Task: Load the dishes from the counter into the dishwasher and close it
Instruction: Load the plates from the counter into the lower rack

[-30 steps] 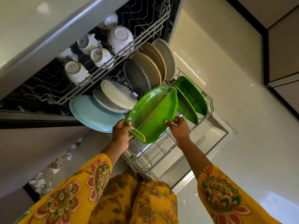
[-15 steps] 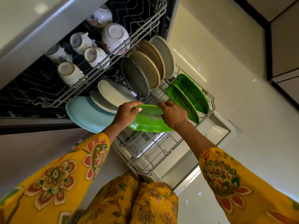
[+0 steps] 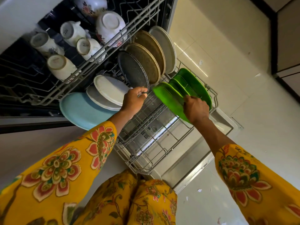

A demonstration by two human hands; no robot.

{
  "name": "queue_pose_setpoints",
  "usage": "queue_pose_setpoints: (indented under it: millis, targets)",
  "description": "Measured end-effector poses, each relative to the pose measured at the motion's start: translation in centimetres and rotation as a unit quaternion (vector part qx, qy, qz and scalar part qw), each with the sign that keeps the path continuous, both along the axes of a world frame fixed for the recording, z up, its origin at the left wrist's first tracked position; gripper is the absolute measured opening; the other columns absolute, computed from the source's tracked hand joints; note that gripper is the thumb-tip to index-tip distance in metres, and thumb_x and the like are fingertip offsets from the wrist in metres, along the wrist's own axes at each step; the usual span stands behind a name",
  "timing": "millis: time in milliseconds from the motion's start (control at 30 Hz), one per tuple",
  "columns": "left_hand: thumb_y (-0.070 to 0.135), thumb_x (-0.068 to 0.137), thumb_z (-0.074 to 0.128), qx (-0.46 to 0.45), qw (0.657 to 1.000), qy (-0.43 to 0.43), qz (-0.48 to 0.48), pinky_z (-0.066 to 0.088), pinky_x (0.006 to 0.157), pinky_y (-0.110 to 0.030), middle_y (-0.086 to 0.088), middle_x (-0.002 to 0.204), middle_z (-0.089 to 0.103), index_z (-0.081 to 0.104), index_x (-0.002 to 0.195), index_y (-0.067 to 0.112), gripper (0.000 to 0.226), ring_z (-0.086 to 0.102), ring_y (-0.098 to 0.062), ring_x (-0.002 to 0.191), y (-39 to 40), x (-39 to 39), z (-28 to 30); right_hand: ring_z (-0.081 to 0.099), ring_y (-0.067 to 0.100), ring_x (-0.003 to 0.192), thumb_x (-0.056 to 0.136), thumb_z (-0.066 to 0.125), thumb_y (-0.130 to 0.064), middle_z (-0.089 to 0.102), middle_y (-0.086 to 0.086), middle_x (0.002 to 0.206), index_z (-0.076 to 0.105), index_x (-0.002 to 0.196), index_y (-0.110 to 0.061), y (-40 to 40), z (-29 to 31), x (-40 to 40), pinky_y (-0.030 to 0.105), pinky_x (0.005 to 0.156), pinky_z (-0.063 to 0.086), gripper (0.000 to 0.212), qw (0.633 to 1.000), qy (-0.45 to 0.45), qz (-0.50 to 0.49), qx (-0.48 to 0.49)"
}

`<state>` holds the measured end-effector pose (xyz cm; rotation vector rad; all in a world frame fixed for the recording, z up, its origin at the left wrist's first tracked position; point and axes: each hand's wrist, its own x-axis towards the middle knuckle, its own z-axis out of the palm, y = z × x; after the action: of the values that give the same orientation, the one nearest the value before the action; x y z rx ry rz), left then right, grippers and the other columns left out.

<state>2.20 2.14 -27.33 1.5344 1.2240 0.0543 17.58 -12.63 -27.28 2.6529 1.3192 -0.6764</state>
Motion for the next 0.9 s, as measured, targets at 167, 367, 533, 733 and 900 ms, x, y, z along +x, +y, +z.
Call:
queue_pose_setpoints:
  millis: [167,367,533,733,900]
  targets:
    - [-0.001,0.092,0.053,-0.057,0.996,0.011,0.066,0.046,0.101,-0.038,-0.017,0.123,0.061,0.060,0.120,-0.002,0.028,0.056,-0.027,0.117,-1.6,-1.8,-1.4,0.063,0.041,0.086,0.095,0.045,-0.008,0.061,0.017,0.104,0.052,0.113,-0.004,0.3,-1.9,-0.3,0.045,0.071,0.055,0.019,1.000,-0.001,-0.016,-0.017]
    - [-0.002,0.093,0.050,-0.093,0.991,0.026,0.092,0.043,0.095,-0.025,-0.015,0.124,0.060,0.058,0.120,-0.003,0.028,0.055,-0.022,0.117,-3.5,-3.7,-2.3,0.062,0.044,0.091,0.095,0.041,-0.008,0.061,0.021,0.106,0.051,0.116,-0.002,1.3,-3.3,-1.1,0.046,0.073,0.051,0.024,1.000,-0.009,-0.012,-0.013]
    - [0.003,0.093,0.052,-0.100,0.989,0.045,0.099,0.045,0.102,-0.037,-0.007,0.124,0.062,0.062,0.117,0.005,0.026,0.057,-0.019,0.115,-4.1,-5.3,-2.8,0.061,0.046,0.088,0.094,0.043,-0.006,0.060,0.022,0.106,0.052,0.111,0.001,0.8,-3.5,-1.7,0.043,0.067,0.047,0.021,1.000,-0.018,-0.020,0.007]
    - [0.003,0.093,0.052,-0.111,0.987,0.059,0.105,0.045,0.102,-0.038,-0.009,0.123,0.061,0.062,0.117,0.006,0.025,0.057,-0.020,0.114,-4.9,-6.3,-2.6,0.061,0.042,0.081,0.095,0.044,-0.008,0.061,0.022,0.100,0.054,0.106,0.000,0.4,-3.3,-1.3,0.045,0.068,0.052,0.017,0.998,-0.032,-0.045,0.039]
    - [0.004,0.094,0.052,-0.115,0.986,0.057,0.102,0.046,0.101,-0.036,-0.010,0.125,0.061,0.061,0.118,0.006,0.026,0.056,-0.016,0.109,-5.3,-6.5,-2.5,0.061,0.044,0.087,0.095,0.043,-0.008,0.060,0.021,0.104,0.054,0.110,-0.001,0.5,-3.4,-1.6,0.040,0.064,0.045,0.020,1.000,-0.024,-0.019,0.009]
